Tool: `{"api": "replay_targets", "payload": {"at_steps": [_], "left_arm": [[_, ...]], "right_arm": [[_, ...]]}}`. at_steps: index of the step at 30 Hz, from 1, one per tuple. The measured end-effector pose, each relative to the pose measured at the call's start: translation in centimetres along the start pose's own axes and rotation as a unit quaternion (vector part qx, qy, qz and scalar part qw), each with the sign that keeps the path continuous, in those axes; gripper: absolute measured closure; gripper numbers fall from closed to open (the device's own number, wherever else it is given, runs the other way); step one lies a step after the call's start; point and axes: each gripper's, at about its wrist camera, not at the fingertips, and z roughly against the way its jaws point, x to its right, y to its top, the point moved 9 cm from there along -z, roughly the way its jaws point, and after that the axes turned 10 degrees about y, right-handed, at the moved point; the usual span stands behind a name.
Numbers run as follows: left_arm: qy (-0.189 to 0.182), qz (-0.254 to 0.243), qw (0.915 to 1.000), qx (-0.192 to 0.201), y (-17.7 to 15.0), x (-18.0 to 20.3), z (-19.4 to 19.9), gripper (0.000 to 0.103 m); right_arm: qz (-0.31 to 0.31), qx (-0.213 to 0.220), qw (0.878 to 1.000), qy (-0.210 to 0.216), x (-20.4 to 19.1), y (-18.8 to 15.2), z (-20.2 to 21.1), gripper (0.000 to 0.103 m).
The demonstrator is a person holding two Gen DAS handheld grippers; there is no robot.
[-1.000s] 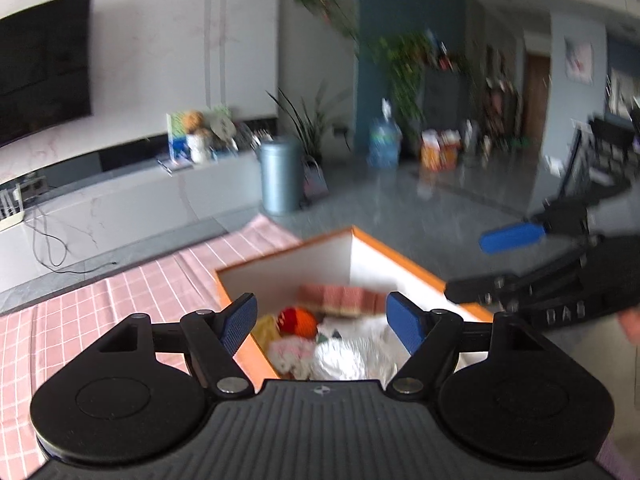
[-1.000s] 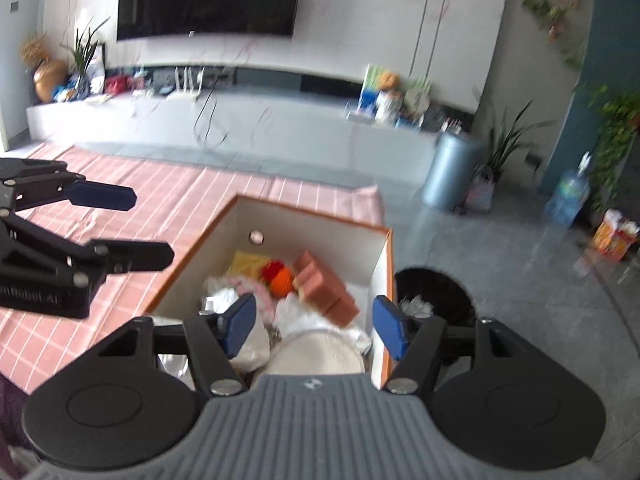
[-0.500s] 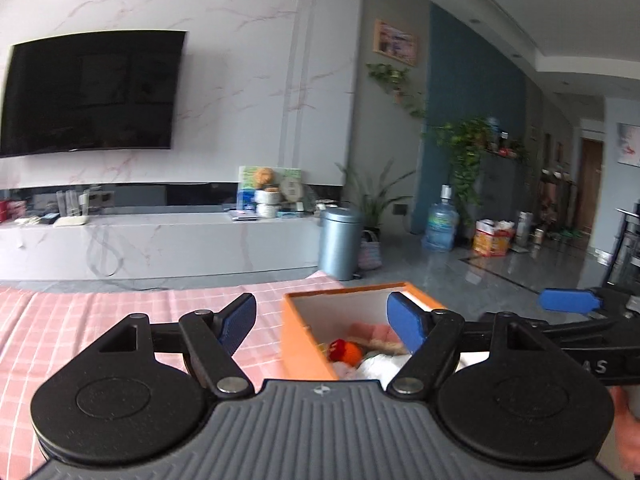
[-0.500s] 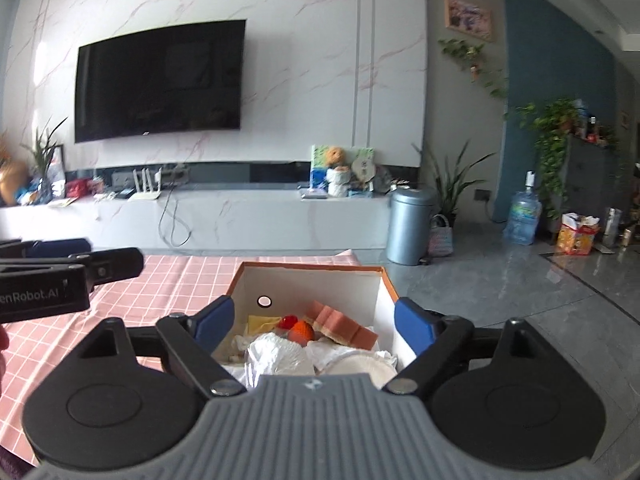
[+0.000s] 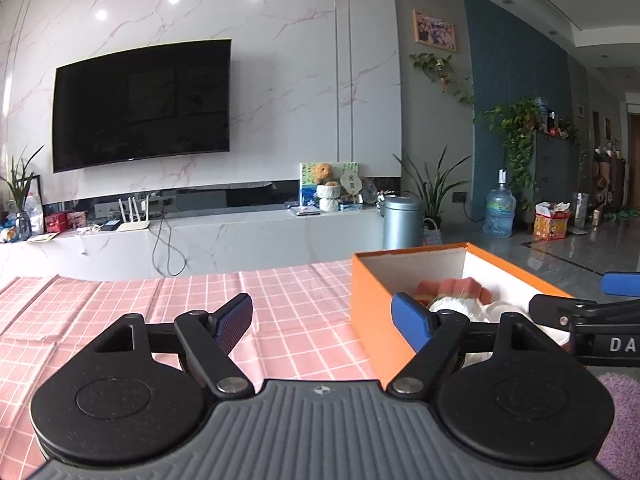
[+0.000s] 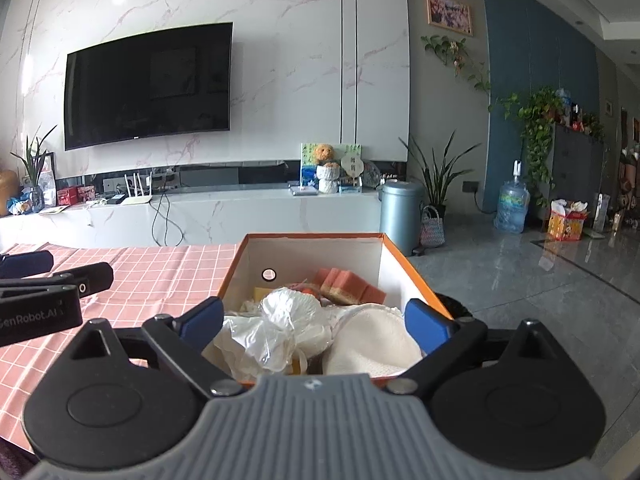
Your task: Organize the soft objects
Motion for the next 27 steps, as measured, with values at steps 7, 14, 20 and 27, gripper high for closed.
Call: {"api": "replay_targets", "payload": {"at_steps": [7, 14, 20, 27], "left_arm": [[0.027, 0.002, 0.9996, -0.009, -1.8, -0.6, 0.3, 0.005], [0.029, 0.008, 0.9989, -0.037, -3.4, -0.7, 0.0, 0.004], [0.033, 0.025, 0.9971, -0.063, -4.2, -1.2, -0.4, 0.004], [0.035, 0.020, 0.9959, -0.080, -5.2, -1.0, -0.1, 0.004]], "right_arm": [[0.009, 0.002, 1.000, 0.003, -0.5, -1.4, -0.3, 0.003], [0.001, -0.024, 1.000, 0.007, -0.5, -2.8, -1.5, 0.003], [-0.008, -0.045, 0.999, 0.001, -0.2, -3.9, -2.2, 0.003], [0.001, -0.050, 0.999, -0.004, -0.5, -4.2, -2.1, 0.003]]}}
